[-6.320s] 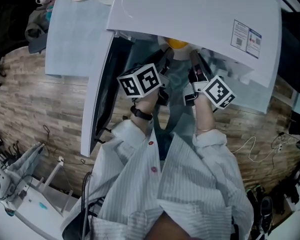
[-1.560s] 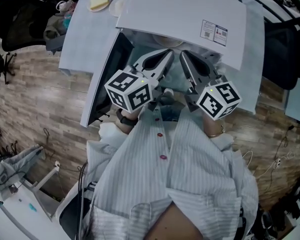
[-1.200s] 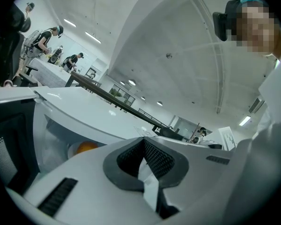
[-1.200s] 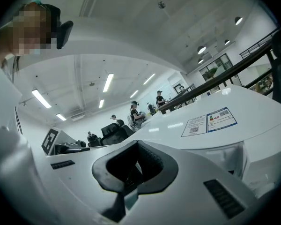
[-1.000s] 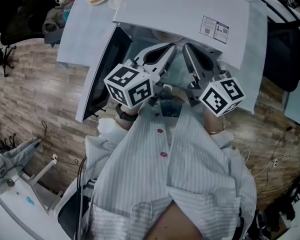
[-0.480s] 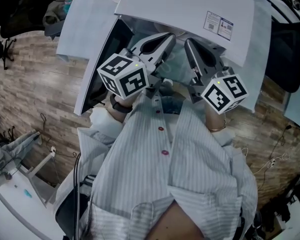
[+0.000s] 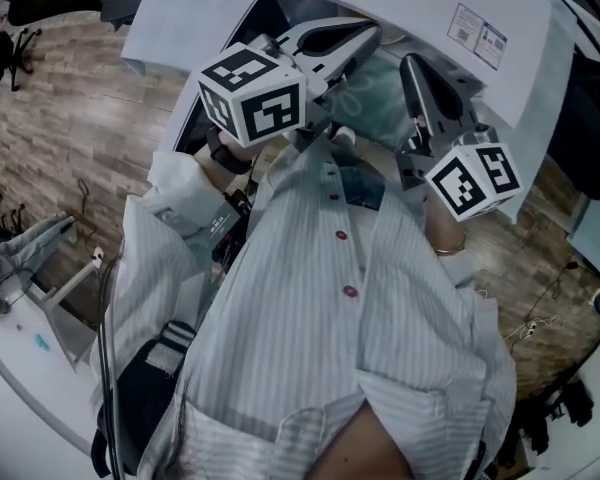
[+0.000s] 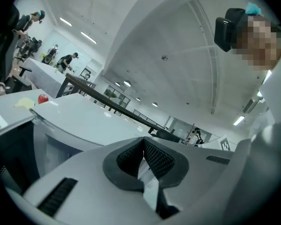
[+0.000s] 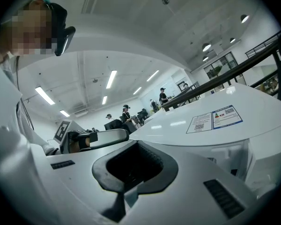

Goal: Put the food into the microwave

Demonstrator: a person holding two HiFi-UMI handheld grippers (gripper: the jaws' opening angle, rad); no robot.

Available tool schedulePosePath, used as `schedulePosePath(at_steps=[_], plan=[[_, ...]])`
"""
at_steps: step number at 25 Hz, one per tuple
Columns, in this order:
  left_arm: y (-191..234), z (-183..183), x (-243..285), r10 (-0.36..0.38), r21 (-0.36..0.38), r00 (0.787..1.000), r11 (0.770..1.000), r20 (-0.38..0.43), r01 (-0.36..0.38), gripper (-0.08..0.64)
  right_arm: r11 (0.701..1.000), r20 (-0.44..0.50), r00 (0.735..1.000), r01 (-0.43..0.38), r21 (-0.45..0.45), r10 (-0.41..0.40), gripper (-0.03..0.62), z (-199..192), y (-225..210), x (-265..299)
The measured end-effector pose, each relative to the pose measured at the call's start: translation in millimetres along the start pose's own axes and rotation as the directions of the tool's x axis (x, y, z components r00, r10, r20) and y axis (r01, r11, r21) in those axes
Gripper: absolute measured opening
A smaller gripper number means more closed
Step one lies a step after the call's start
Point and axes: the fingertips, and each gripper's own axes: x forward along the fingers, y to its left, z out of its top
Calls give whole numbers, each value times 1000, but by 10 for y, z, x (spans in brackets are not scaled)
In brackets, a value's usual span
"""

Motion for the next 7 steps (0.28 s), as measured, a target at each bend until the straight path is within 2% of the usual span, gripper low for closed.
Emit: schedulePosePath(at_steps=[3, 7], plan=[[48, 61, -29, 14, -24, 1000, 1000, 19, -14, 9, 1000, -1, 1000, -1, 0, 1, 32, -13, 35, 8], [32, 88, -45, -15, -42, 999, 999, 30, 17, 9, 1000, 1, 1000, 2, 2, -2, 32, -34, 65, 2]])
